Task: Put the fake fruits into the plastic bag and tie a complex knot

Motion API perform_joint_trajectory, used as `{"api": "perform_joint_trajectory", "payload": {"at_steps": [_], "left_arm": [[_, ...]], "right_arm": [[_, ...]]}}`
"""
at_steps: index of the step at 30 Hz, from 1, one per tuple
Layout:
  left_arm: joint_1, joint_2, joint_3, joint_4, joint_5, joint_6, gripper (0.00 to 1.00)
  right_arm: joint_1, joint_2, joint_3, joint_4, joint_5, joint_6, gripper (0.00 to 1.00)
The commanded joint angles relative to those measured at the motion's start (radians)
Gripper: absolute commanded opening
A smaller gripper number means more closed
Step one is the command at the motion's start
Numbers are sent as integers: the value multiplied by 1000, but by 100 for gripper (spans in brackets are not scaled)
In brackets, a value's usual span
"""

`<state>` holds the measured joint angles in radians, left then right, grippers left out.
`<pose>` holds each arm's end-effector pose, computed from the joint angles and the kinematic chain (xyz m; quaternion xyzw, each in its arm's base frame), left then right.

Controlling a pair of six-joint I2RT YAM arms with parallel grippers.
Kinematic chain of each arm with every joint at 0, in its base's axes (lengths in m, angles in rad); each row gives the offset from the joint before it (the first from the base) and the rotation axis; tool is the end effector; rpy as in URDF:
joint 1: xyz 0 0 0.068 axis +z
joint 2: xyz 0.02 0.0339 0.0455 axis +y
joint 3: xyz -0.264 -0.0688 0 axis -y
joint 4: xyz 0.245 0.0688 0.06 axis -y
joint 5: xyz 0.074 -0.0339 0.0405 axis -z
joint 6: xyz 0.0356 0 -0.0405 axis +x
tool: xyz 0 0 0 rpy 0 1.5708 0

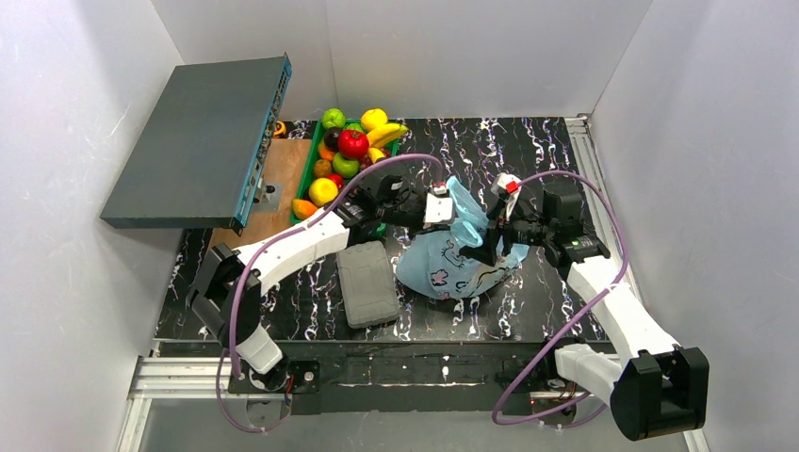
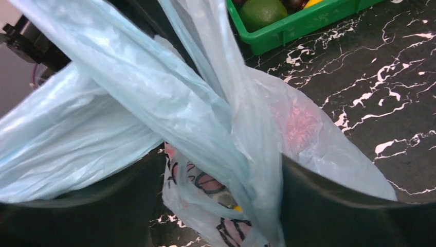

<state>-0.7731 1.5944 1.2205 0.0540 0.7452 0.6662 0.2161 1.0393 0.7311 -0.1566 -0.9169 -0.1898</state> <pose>0.2489 -0.2766 0.3123 0.6580 0.4274 -0.3238 0.5287 0.2121 0.0755 0.2811 -0.3815 0.7006 0.3828 0.4660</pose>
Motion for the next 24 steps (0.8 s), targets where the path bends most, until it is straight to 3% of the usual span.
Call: {"api": "perform_joint_trajectory", "payload": {"at_steps": [1, 5, 6, 8, 17, 21, 24], "left_arm": [[9, 18, 80, -117, 91, 65, 0], [9, 52, 111, -153, 117, 86, 0], [9, 57, 116, -159, 122, 96, 0], [6, 70, 127, -174, 122, 100, 0], [52, 99, 144, -109, 131, -51, 0], [55, 120, 167, -39, 99, -184, 0], [55, 131, 199, -85, 130, -160, 0]], "right_arm": [[-3, -19, 49, 31, -22, 24, 89], [-3, -12, 58, 51, 24, 63, 91], [-4, -10, 59, 53, 38, 74, 97], [-6, -12, 60, 57, 45, 79, 98], [-83, -36, 81, -84, -71, -48, 98], [-94, -38, 74, -68, -100, -76, 98], [-95, -56, 56, -22, -89, -83, 98]]}}
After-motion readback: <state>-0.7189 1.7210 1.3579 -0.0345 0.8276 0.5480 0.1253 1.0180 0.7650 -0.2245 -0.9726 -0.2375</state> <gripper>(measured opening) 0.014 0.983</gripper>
